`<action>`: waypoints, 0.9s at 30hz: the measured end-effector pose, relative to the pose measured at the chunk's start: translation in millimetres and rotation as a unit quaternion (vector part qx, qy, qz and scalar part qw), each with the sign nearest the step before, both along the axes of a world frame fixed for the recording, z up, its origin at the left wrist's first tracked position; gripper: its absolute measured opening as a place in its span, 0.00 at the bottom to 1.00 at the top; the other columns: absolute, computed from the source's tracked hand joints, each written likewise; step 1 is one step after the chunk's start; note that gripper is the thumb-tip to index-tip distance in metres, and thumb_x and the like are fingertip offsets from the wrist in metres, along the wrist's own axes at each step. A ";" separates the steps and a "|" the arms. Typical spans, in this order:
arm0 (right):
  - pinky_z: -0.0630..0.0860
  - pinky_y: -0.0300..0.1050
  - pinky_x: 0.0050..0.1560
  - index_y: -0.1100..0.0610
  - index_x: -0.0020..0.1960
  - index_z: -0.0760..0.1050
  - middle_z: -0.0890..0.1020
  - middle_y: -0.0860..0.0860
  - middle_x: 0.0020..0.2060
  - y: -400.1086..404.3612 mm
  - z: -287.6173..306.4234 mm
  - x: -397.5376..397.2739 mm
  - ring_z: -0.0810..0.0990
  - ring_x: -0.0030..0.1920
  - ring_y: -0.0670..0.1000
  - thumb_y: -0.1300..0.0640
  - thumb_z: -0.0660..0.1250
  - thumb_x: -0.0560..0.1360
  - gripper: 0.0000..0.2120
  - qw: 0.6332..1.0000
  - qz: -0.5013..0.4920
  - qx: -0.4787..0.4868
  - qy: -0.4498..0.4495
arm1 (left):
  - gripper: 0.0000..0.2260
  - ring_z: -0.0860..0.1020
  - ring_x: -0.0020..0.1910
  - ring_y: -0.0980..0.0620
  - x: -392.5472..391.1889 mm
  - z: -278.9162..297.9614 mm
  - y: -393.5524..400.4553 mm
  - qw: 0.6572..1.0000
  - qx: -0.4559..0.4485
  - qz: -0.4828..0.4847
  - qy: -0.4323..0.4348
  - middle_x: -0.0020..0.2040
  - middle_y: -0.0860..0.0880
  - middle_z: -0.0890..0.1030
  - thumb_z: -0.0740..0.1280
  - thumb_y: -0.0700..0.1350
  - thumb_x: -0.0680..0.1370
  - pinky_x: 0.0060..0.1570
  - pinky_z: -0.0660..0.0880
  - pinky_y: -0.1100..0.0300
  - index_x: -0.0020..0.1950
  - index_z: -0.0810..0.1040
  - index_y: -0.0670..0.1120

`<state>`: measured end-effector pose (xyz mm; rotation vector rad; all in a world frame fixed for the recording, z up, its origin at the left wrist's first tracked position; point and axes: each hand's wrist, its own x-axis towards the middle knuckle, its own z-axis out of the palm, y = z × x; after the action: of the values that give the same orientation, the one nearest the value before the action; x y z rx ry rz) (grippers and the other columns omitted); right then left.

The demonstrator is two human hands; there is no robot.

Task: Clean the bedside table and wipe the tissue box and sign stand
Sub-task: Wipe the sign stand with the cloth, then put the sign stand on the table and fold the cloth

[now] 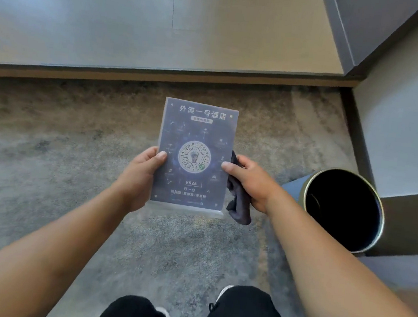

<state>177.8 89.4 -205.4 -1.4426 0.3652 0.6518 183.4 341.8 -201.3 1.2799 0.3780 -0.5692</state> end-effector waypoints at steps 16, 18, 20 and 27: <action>0.73 0.28 0.39 0.47 0.52 0.76 0.83 0.41 0.46 -219.9 303.1 -233.5 0.81 0.45 0.36 0.56 0.68 0.76 0.06 0.910 -0.342 -0.226 -0.057 | 0.12 0.83 0.45 0.51 -58.8 277.9 -285.1 0.862 0.133 -0.452 -0.185 0.45 0.51 0.85 0.60 0.51 0.82 0.50 0.77 0.55 0.46 0.81 0.49; 0.74 0.29 0.41 0.44 0.52 0.76 0.83 0.38 0.46 -241.6 306.7 -276.9 0.81 0.47 0.37 0.55 0.68 0.76 0.08 0.888 -0.389 -0.241 -0.042 | 0.13 0.80 0.39 0.50 -82.1 282.8 -328.4 0.812 0.168 -0.505 -0.240 0.41 0.49 0.84 0.60 0.51 0.81 0.41 0.74 0.61 0.44 0.79 0.47; 0.76 0.36 0.47 0.44 0.53 0.76 0.83 0.39 0.48 -260.7 303.5 -318.3 0.81 0.50 0.40 0.55 0.68 0.76 0.08 0.861 -0.444 -0.249 -0.026 | 0.14 0.76 0.37 0.47 -106.0 286.1 -371.9 0.756 0.185 -0.551 -0.301 0.39 0.45 0.78 0.60 0.50 0.81 0.37 0.70 0.60 0.39 0.76 0.45; 0.76 0.47 0.52 0.44 0.49 0.76 0.83 0.43 0.47 -309.9 281.7 -442.2 0.81 0.50 0.44 0.54 0.69 0.74 0.07 0.744 -0.603 -0.289 0.020 | 0.09 0.73 0.42 0.48 -204.6 279.9 -504.0 0.640 0.171 -0.627 -0.410 0.44 0.48 0.72 0.62 0.48 0.81 0.39 0.62 0.61 0.46 0.79 0.47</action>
<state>-264.4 -220.5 76.3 -1.3907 1.4709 -0.5630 -21.3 -162.2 78.7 1.9172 -1.3856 -0.9796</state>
